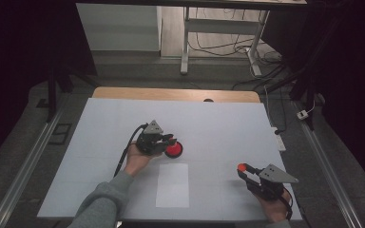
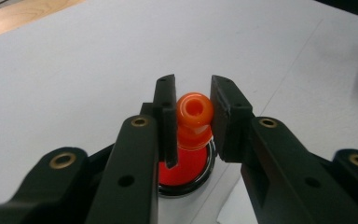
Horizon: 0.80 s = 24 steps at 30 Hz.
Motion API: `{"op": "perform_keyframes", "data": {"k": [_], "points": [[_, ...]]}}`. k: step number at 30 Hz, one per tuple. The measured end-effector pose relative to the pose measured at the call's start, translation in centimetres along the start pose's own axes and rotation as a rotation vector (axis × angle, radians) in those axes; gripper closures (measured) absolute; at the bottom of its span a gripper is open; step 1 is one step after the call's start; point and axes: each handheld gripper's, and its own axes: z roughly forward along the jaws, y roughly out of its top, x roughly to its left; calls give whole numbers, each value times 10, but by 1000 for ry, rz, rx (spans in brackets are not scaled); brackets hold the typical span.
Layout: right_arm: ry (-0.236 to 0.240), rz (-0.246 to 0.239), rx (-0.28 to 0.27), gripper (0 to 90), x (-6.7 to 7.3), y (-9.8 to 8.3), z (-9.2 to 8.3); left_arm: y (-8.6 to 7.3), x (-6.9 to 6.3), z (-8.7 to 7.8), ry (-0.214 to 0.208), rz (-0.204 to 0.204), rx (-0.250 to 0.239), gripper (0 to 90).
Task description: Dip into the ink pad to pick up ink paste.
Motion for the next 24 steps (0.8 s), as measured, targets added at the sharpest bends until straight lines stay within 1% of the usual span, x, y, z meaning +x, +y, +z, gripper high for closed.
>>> {"op": "perform_keyframes", "data": {"k": [5,7,11,13,16,20,24], "points": [[-4,3,-2,647,1,0,-2,-3,1,7,7,4,18,728],[-5,4,-2,647,0,-1,-2,-4,1,10,16,11,24,728],[-4,6,-5,647,0,-1,-2,-5,1,15,18,20,39,728],[-11,4,-1,647,0,-1,-3,-6,1,18,18,21,52,729],[-6,4,0,647,0,-2,-3,-7,0,22,18,22,65,729],[-7,2,-4,647,0,-1,-4,-7,-1,23,20,30,68,728],[-7,2,-2,647,0,-1,-4,-9,1,23,30,27,67,729]]}}
